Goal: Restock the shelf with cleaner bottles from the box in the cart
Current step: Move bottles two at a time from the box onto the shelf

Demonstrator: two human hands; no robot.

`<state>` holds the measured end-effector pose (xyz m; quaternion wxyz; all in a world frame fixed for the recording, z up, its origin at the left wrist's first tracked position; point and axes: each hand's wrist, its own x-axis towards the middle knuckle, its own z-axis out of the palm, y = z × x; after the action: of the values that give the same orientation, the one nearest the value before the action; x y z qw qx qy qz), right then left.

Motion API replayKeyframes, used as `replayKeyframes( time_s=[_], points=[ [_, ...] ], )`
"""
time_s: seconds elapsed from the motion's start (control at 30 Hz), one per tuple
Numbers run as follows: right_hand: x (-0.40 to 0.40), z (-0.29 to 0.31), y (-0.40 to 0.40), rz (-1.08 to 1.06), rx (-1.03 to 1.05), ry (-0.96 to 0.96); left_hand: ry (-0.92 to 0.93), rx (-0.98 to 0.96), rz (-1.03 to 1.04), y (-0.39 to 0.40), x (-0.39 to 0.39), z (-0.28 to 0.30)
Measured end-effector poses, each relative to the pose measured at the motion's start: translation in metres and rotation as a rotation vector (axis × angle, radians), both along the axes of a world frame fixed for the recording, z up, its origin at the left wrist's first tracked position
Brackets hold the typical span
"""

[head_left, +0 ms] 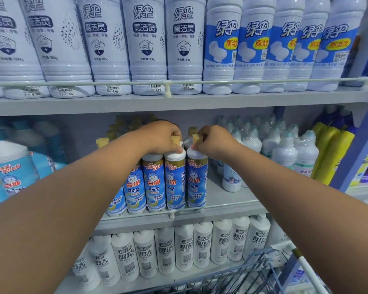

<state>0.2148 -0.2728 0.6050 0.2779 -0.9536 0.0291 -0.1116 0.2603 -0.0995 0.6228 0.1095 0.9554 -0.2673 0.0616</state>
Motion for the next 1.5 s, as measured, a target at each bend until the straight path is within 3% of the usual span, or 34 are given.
replayKeyframes(
  time_s=[0.2,0.43,1.17,1.5],
  points=[
    [-0.001,-0.001,0.001,-0.008,-0.013,-0.018,-0.032,-0.029,0.040,-0.004,0.000,-0.005],
    [-0.007,0.007,0.003,-0.003,-0.015,0.091,-0.054,-0.036,0.072,-0.007,-0.002,-0.007],
    [0.003,0.004,0.005,-0.040,-0.080,0.070,-0.199,0.002,0.131,-0.004,0.005,-0.020],
    [-0.040,-0.021,0.002,-0.034,-0.013,-0.021,-0.429,-0.095,0.130,-0.001,-0.048,-0.051]
  ],
)
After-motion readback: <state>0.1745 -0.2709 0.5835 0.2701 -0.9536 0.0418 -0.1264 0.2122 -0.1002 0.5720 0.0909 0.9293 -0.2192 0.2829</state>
